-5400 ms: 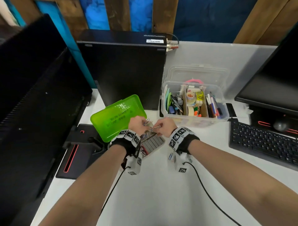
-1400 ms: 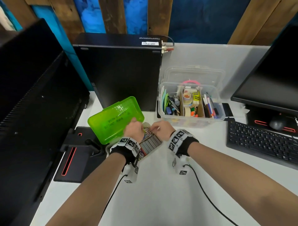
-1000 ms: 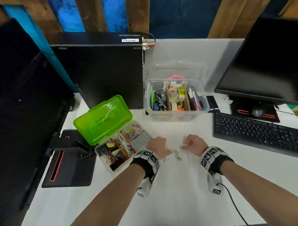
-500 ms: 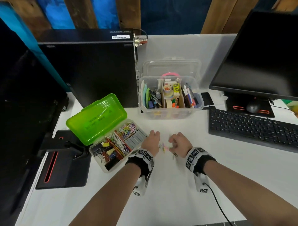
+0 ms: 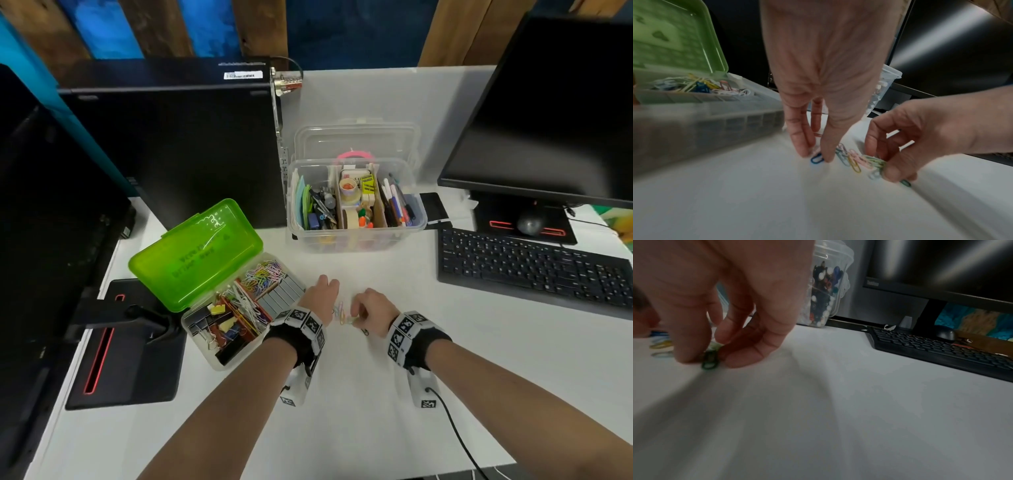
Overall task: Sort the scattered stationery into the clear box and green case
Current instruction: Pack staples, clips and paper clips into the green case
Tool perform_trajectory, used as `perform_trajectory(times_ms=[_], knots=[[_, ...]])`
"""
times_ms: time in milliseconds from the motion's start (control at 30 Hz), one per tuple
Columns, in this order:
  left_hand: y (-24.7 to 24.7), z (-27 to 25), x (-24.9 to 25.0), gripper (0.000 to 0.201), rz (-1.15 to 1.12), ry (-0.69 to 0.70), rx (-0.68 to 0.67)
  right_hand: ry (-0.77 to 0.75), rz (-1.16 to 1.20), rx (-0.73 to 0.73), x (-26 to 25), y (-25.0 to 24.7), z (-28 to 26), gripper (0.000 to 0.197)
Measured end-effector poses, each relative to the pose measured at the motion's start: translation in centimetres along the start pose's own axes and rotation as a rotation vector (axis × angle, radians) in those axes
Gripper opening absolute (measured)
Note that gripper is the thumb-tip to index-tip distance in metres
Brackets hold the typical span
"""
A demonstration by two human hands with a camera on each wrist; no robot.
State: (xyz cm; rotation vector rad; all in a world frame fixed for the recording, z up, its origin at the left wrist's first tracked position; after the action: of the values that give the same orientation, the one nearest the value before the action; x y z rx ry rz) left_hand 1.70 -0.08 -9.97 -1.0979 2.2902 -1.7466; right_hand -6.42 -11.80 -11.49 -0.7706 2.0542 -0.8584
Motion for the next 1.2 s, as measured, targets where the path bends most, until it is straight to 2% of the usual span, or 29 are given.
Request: perform_trajectory(times_ms=[133,267,333,467,600,900,1000,1067,1200], knots=[[0.5,-0.4,0.1,0.03,0.043,0.018,0.014,-0.015,-0.071,0.005,-0.6,0.2,0.7,0.014],[0.7,-0.9,0.3,0.03,0.104,0.025,0.018,-0.043,-0.134,-0.024,-0.7,0.4,0.5,0.011],[0.8,-1.1,0.5,0.035,0.122,0.018,0.006,-0.024,-0.079,-0.021,-0.6,-0.1,0.3,0.004],[1.3,-1.5,1.1,0.039,0.154,0.012,0.004,0.088,0.155,-0.057,0.3,-1.2,0.1,0.022],[1.4,-1.7,1.3,0.037,0.194,0.024,0.058,0.19,0.351,-0.065,1.2,-1.7,0.0,0.015],[1.2,-1.7,1.1,0.031,0.166,0.09,0.044,0.233,0.505,-0.078,0.9,-1.5,-0.7,0.02],[0.9,-1.9,1.1,0.028,0.094,0.1,0.054,0.237,0.517,-0.061,0.6,-1.9,-0.8,0.02],[0.2,-2.0,0.9,0.021,-0.01,0.106,0.109,0.245,0.519,-0.038,0.5,-2.4,-0.5,0.02],[-2.9,-2.7,-0.4,0.016,-0.2,0.042,0.35,0.232,0.515,-0.003,-1.4,-3.4,0.3,0.016]])
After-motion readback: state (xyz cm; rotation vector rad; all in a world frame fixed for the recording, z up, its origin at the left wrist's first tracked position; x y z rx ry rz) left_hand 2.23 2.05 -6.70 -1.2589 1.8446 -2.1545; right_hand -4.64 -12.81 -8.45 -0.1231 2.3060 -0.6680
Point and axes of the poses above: each hand's wrist, its own z-axis towards the middle knuckle, its own y-axis out of the palm, x = y × z, the point moved 2 cm from there along z, towards the middle knuckle, and after that the axes turned 10 degrees about y, right-handed, at the moved point
